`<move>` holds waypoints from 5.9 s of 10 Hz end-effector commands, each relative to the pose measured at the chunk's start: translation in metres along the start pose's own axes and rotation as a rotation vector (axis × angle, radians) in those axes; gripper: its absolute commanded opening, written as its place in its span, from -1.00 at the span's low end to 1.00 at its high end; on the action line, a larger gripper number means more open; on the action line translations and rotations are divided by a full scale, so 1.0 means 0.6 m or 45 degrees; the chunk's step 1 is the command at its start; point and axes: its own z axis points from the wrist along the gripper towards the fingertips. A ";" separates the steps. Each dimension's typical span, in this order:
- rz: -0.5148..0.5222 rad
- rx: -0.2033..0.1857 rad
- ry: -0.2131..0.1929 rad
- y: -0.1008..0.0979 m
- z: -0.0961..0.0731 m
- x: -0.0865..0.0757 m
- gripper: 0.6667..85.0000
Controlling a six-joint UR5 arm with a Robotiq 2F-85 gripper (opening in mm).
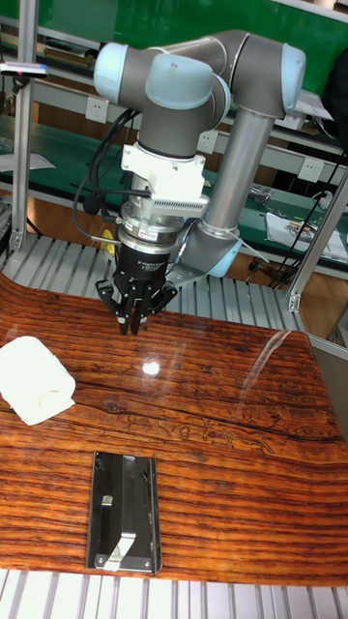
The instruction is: Put the toilet paper on its holder
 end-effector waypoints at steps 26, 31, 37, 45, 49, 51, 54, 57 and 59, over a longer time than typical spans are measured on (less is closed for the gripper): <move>-0.673 0.053 0.020 -0.213 0.014 0.055 0.45; -0.683 0.024 0.011 -0.205 0.022 0.054 0.60; -0.375 0.157 -0.045 -0.248 0.018 0.031 -0.99; -0.688 0.253 0.138 -0.291 0.011 0.075 0.16; -0.698 0.130 0.059 -0.245 0.019 0.060 0.30; -0.657 0.018 0.009 -0.205 0.028 0.051 0.30; -0.667 0.008 0.019 -0.230 0.029 0.054 0.38; -0.711 -0.014 0.018 -0.237 0.044 0.053 0.61; -0.719 -0.008 0.027 -0.240 0.047 0.053 0.64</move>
